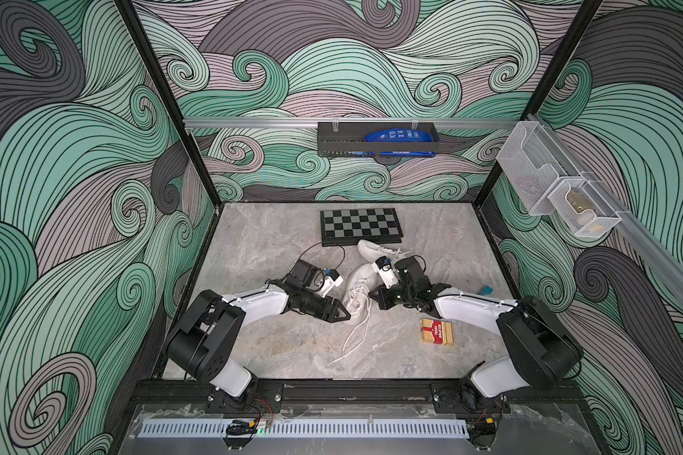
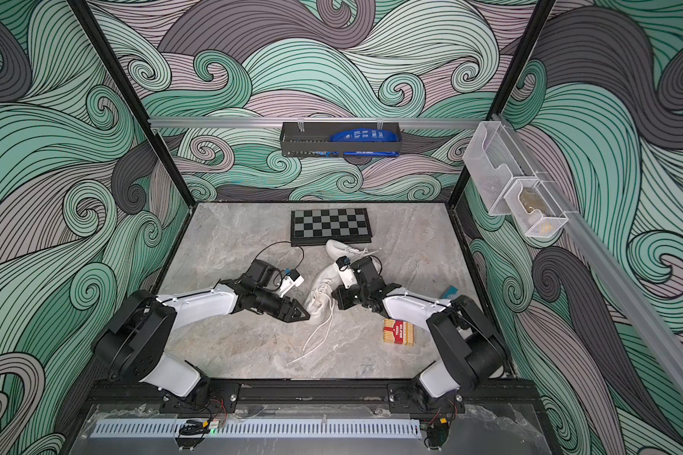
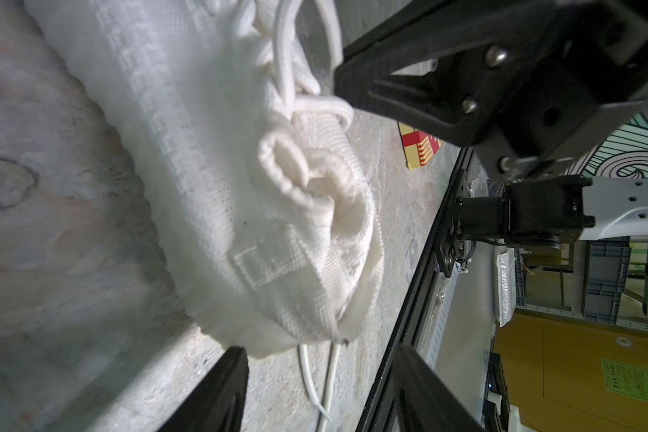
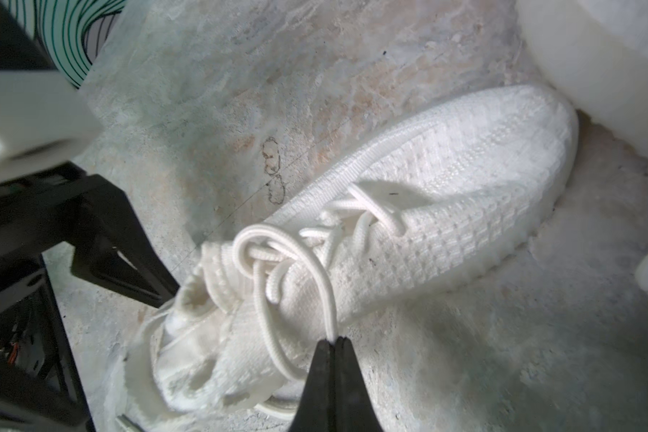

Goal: Tie the shoes
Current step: Cross the shoelace with the shoelace.

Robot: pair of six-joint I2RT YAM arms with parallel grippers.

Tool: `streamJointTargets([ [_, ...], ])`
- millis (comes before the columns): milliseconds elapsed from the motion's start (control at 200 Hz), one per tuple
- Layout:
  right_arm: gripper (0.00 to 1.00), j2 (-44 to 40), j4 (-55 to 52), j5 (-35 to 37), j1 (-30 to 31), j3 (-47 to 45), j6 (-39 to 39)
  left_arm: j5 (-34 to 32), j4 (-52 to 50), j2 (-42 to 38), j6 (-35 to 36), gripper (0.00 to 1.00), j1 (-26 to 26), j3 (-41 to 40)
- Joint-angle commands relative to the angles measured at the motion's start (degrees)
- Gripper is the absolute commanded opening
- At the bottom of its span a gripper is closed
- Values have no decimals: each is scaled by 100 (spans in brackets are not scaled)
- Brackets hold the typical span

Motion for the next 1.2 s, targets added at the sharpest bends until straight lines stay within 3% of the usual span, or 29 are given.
streamJointTargets([
  [0, 0, -563, -167, -281, -6, -134, 125, 46, 474, 120, 176, 64, 15, 90],
  [145, 0, -1143, -917, -626, 148, -179, 52, -324, 445, 3, 119, 69, 19, 92],
  [225, 0, -1218, -1379, -789, 292, -192, -27, -496, 406, -116, 96, 77, 15, 82],
  [490, 3, -686, -1608, -846, 1250, -304, 21, -1012, 193, -599, 149, 85, 18, 27],
  [590, 19, -534, -1630, -840, 1342, -232, -47, -1043, 172, -672, 238, 85, 23, 35],
  [730, 55, -1068, -1629, -620, 1347, -258, 141, -1074, 281, -710, 271, 85, 21, 95],
  [815, 63, -1552, -1637, -404, 1340, -320, 365, -1065, 444, -922, 256, 85, 23, 91],
  [911, 63, -1989, -1628, 19, 1239, -361, 643, -1047, 655, -1070, 238, 85, 18, 65],
  [1001, 53, -2125, -1631, 515, 934, -379, 766, -1029, 896, -1190, 230, 85, 22, 17],
  [1196, 36, -1384, -1367, 1156, 758, -216, 129, -957, 1181, -1140, 174, 84, 22, 4],
])
